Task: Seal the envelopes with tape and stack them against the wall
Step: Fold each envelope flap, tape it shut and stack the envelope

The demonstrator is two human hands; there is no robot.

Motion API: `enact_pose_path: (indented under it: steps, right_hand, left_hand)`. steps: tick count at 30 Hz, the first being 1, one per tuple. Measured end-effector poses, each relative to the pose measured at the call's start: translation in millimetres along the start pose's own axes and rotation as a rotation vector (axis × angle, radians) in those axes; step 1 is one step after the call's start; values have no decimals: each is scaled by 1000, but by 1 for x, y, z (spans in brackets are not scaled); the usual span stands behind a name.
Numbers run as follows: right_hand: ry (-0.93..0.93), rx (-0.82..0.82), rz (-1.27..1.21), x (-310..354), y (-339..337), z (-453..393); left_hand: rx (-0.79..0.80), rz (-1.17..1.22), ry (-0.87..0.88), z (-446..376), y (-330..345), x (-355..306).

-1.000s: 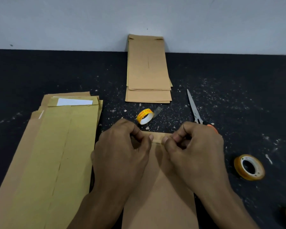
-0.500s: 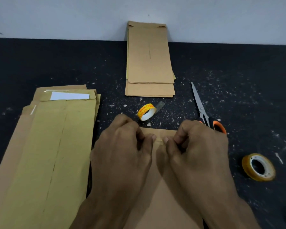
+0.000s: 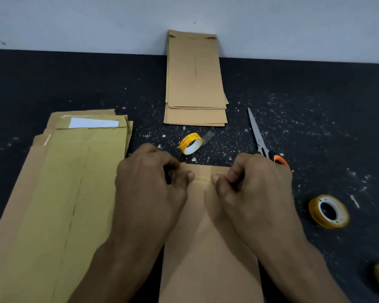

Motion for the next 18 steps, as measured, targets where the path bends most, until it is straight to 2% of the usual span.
enact_pose_path:
  steps: [11, 18]
  right_hand:
    - [122, 149, 86, -5, -5, -7]
    - [259, 224, 41, -15, -7, -12]
  left_hand:
    - [-2, 2, -41, 4, 2, -6]
    - [-6, -4, -71, 5, 1, -8]
Point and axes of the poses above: each hand's wrist, its own z-axis away from the middle knuckle, its own y-axis out of the palm, x = y × z, the point moved 7 cm from there along -z, towards the middle knuckle, and after that the axes turned 5 degrees about -y, right-handed, at the moved point
